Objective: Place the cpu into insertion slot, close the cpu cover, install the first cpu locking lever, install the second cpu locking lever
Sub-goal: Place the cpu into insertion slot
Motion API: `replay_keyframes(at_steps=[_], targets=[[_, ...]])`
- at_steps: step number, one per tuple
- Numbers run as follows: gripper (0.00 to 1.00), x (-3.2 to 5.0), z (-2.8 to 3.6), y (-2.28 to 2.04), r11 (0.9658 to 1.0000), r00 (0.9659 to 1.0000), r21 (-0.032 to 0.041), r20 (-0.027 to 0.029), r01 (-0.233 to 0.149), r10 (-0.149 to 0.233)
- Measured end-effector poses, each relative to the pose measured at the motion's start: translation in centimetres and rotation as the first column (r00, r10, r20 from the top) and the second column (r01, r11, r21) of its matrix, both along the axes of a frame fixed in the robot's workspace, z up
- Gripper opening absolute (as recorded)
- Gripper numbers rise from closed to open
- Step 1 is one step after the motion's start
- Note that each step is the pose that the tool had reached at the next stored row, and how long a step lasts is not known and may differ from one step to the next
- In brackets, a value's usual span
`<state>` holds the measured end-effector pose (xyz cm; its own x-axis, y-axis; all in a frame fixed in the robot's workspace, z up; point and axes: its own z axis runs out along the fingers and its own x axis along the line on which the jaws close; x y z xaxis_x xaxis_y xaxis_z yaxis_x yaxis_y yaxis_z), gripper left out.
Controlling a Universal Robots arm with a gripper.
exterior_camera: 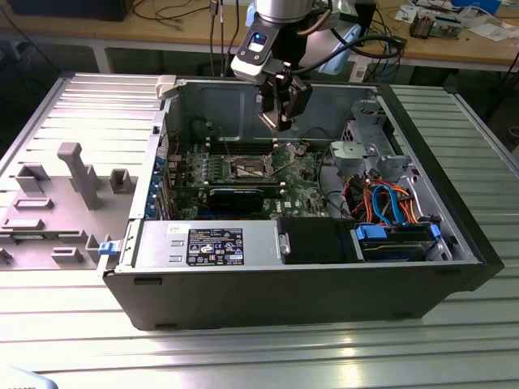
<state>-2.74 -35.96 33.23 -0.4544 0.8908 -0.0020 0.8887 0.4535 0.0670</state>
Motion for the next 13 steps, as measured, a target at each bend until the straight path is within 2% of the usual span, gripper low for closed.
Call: replay_keyframes(at_steps=[13], targets=[[0.55, 0.00, 0.00, 0.00, 1.0000, 1.0000, 0.0000, 0.0000, 0.007, -0.007]])
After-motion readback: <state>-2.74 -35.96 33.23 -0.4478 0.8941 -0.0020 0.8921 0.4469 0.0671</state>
